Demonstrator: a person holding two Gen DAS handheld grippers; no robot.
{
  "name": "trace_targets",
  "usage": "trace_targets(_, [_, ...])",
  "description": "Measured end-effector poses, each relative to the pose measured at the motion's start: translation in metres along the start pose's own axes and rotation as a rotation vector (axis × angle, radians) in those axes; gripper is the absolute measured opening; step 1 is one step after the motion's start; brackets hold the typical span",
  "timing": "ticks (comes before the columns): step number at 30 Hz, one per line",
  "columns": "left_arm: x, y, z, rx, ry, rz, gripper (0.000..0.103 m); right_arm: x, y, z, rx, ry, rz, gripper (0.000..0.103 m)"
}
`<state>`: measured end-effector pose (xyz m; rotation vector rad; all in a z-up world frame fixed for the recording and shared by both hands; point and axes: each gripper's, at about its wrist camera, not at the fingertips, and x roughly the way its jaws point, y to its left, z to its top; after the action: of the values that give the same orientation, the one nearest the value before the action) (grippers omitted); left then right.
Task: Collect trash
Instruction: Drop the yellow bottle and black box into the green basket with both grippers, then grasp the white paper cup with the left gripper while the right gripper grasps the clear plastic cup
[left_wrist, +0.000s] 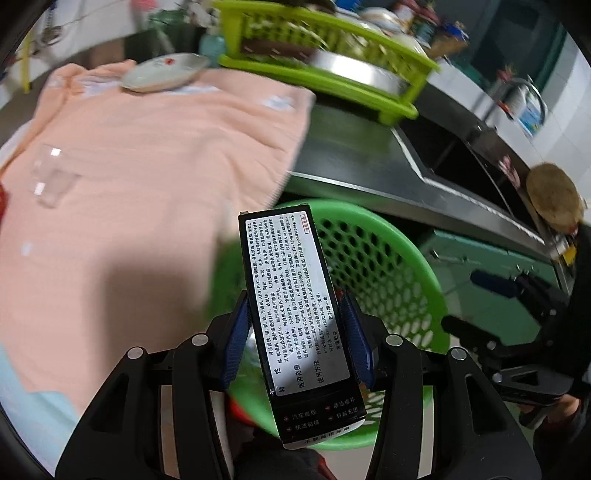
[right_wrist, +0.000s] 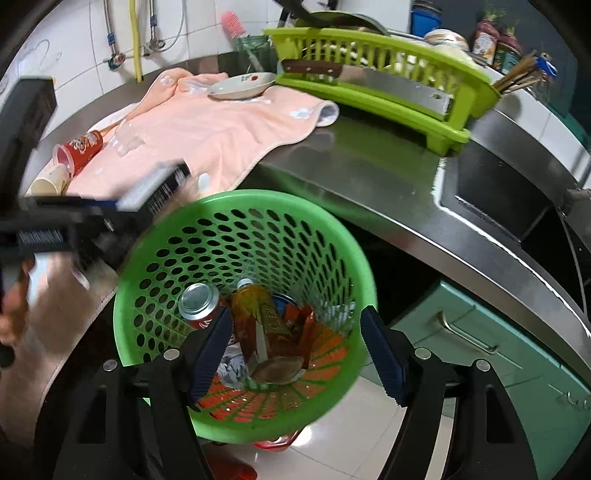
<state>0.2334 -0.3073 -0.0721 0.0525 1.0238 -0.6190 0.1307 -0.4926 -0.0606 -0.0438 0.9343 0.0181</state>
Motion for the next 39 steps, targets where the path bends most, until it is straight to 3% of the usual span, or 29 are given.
trace_targets(7, [0.025,-0.018,-0.010,0.014,0.065,-0.022,0.051,-0.009,-0.009,-0.006,0.015,-0.014,-0.007,0.070])
trace_targets(10, [0.024,-0.020,-0.011,0.019,0.059,-0.023,0.061,-0.010,-0.009,-0.007,0.016,-0.016,-0.008,0.070])
trace_targets(18, [0.006,-0.007,-0.014,0.018,0.035,-0.019,0.061,-0.009,0.006,0.001,-0.010,-0.022,0.006,0.070])
trace_targets(28, [-0.050,0.055,-0.022,-0.060,-0.048,0.060,0.061,0.003,0.056,0.039,-0.069,-0.031,0.083,0.070])
trace_targets(39, [-0.121,0.146,-0.036,-0.179,-0.154,0.198,0.061,0.033,0.143,0.113,-0.087,-0.013,0.252,0.070])
